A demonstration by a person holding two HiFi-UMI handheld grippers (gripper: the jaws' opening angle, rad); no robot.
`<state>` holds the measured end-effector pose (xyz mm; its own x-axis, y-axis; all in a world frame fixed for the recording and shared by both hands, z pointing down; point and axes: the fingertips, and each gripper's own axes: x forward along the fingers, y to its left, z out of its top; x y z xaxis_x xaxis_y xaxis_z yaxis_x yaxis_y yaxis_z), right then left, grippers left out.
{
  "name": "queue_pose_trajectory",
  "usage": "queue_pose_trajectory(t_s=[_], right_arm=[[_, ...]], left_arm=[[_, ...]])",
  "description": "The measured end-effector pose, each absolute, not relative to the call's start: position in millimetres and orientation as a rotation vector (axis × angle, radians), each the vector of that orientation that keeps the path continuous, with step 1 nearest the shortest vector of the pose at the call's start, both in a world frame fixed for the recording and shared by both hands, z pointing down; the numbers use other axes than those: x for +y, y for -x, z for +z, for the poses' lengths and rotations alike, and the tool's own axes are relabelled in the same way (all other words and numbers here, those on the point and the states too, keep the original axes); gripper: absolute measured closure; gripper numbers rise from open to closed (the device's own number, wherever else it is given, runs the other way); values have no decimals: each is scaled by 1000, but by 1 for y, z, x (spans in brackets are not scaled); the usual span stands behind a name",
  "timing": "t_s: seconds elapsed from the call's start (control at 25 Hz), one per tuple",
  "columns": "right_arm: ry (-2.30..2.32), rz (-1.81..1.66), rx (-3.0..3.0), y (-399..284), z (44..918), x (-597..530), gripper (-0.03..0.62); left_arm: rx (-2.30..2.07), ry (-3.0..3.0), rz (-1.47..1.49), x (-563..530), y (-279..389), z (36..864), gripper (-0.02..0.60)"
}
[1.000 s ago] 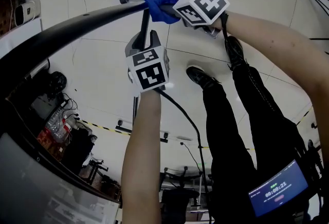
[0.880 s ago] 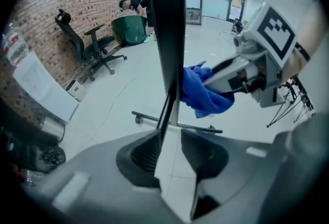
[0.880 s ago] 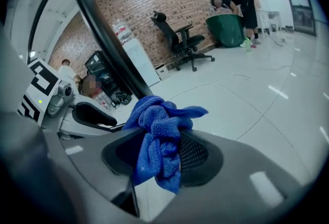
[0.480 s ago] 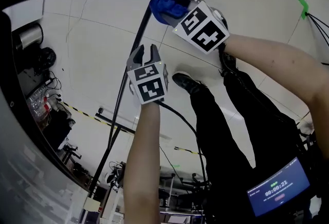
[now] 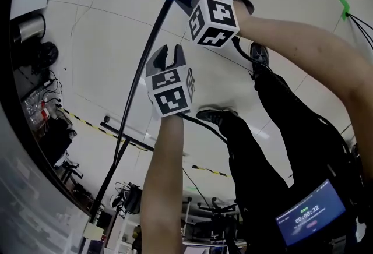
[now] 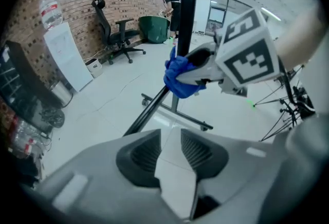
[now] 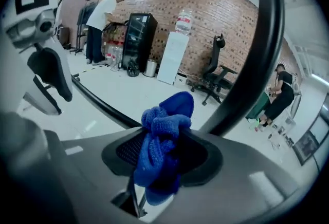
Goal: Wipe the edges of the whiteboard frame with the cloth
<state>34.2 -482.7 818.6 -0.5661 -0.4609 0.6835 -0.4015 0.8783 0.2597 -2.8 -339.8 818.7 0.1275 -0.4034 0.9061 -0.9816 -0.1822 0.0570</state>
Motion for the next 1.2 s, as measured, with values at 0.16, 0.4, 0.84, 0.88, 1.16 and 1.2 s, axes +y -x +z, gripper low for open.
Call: queue_pose_trajectory(t_s=[0.16, 0.4, 0.84, 0.88, 1.16, 1.2], right_arm=[[-713, -30, -2213, -31, 823, -493, 414], [-696, 18, -2148, -6, 830, -493, 414], [-567, 210, -2237, 37, 831, -470, 421], [-568, 241, -2245, 38, 832, -468, 421], [-465, 353, -2272, 62, 844, -436, 421], [-451, 359, -2275, 69, 845, -431, 421]], left_arm=[[-1356, -1757, 1037, -326, 11, 806, 460], [-1405, -1742, 1069, -292, 60, 801, 460], [-1438, -1682, 961, -248, 68, 802, 460], [-1441, -1672, 958, -244, 70, 802, 460], [-1483, -1623, 935, -216, 96, 802, 460], [-1492, -1614, 928, -212, 100, 801, 460]])
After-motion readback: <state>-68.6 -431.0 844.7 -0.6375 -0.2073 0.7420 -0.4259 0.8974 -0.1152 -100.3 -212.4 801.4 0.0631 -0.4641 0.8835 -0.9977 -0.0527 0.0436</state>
